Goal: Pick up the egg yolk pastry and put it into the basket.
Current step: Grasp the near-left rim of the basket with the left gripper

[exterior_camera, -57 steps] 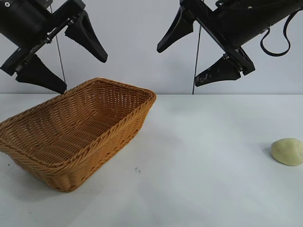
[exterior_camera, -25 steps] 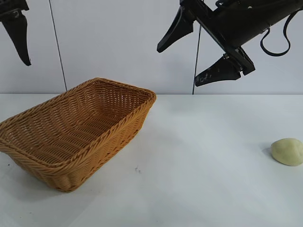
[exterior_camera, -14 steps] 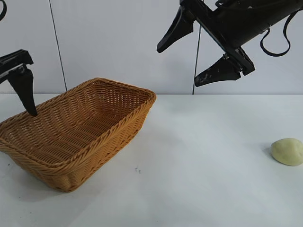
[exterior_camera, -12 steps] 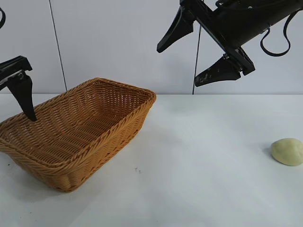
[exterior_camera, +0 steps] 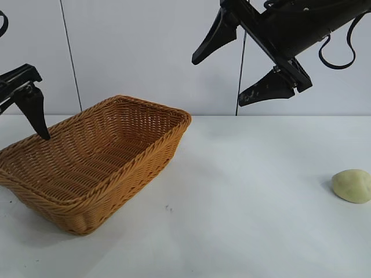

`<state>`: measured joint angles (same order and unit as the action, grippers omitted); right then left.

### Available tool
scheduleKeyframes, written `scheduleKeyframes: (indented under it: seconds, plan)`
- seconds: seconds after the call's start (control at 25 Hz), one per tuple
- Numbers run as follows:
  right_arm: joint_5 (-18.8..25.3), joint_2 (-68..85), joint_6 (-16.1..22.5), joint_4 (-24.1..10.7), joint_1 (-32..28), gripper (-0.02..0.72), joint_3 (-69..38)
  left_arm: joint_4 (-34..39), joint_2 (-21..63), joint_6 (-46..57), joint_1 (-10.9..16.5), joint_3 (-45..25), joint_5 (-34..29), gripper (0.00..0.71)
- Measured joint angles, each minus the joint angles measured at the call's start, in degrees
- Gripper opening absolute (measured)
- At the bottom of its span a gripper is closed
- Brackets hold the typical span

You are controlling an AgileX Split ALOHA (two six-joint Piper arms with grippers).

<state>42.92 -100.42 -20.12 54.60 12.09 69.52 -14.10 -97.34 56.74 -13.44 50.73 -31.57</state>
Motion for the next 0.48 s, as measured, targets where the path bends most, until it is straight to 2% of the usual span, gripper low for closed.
scheduleKeyframes:
  seconds: [0.24,0.48]
  plan:
    - [0.0,0.0,0.0,-0.1,0.0,0.696,0.0,-3.1,-5.4,-3.7,0.0,0.0,2.1,0.687]
    - [0.1,0.0,0.0,-0.1,0.0,0.696,0.0,-3.9,-7.0,-4.8,0.0,0.0,2.1,0.601]
